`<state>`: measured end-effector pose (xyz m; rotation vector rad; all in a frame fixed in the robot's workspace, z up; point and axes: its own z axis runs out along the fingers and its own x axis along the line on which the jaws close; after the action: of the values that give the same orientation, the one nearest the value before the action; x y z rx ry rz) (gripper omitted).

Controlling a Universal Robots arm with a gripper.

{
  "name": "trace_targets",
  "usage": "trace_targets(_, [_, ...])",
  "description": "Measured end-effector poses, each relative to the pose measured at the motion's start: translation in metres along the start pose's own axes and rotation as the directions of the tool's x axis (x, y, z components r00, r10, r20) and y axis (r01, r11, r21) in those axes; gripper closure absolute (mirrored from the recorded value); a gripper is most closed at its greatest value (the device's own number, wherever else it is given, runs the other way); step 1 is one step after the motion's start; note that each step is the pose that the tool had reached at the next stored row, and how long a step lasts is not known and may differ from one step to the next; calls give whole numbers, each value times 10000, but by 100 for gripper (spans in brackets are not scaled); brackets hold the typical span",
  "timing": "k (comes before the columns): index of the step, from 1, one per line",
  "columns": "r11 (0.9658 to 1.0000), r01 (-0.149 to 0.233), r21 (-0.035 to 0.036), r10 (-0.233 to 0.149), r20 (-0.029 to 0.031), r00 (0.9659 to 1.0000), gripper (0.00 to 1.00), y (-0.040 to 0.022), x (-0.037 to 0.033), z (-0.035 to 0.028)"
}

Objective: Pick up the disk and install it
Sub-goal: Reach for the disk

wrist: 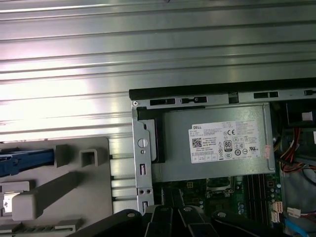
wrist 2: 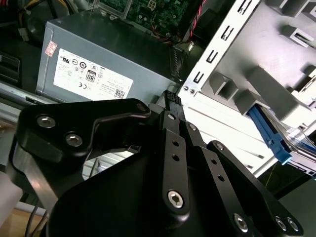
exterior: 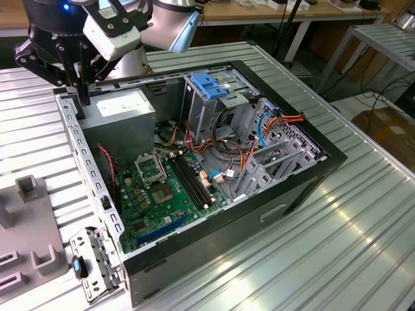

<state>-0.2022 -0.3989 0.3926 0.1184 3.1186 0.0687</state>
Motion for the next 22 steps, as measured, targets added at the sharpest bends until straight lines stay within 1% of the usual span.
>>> trace_targets(22, [10000,-1,0,1,-22,10000,90,-8,111,0])
